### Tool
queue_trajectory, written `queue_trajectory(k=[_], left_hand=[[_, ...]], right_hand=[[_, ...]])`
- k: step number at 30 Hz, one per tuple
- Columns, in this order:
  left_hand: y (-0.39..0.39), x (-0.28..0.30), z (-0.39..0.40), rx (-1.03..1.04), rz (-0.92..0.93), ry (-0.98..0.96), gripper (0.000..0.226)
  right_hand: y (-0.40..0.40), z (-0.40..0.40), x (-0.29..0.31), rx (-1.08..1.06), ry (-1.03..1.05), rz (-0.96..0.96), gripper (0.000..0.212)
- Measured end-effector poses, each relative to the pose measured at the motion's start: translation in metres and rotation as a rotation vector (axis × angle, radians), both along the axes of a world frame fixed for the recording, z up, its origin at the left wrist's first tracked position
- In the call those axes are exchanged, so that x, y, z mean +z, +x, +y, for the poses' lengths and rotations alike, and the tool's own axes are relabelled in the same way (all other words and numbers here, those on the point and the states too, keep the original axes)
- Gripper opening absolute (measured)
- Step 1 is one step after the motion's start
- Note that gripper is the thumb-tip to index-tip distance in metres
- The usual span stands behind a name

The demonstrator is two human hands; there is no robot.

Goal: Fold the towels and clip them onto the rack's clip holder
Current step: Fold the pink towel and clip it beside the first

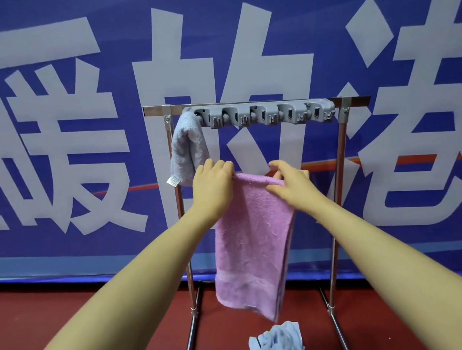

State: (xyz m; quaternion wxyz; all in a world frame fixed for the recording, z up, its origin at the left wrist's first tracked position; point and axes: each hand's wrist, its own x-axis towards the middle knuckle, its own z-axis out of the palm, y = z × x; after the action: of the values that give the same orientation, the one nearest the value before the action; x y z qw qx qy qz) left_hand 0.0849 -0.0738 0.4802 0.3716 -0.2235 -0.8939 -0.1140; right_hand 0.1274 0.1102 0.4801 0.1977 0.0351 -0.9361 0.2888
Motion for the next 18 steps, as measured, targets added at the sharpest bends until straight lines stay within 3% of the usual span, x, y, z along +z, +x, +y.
queue_trajectory(k=[2,7,12,18], left_hand=[[0.002,0.001,0.001,0.002,-0.028,0.001,0.013],[0.002,0.003,0.003,-0.042,-0.187,0.133,0.011],[0.002,0.001,0.016,-0.32,-0.265,0.285,0.015],[0.003,-0.008,0.023,-0.456,-0.341,0.08,0.033]], right_hand=[[0.0,-0.001,0.001,0.033,0.064,-0.033,0.023],[0.005,-0.011,0.005,0.164,-0.059,-0.035,0.011],[0.006,-0.023,0.004,0.127,-0.168,0.071,0.011],[0.009,-0.015,-0.001,0.095,-0.318,0.087,0.013]])
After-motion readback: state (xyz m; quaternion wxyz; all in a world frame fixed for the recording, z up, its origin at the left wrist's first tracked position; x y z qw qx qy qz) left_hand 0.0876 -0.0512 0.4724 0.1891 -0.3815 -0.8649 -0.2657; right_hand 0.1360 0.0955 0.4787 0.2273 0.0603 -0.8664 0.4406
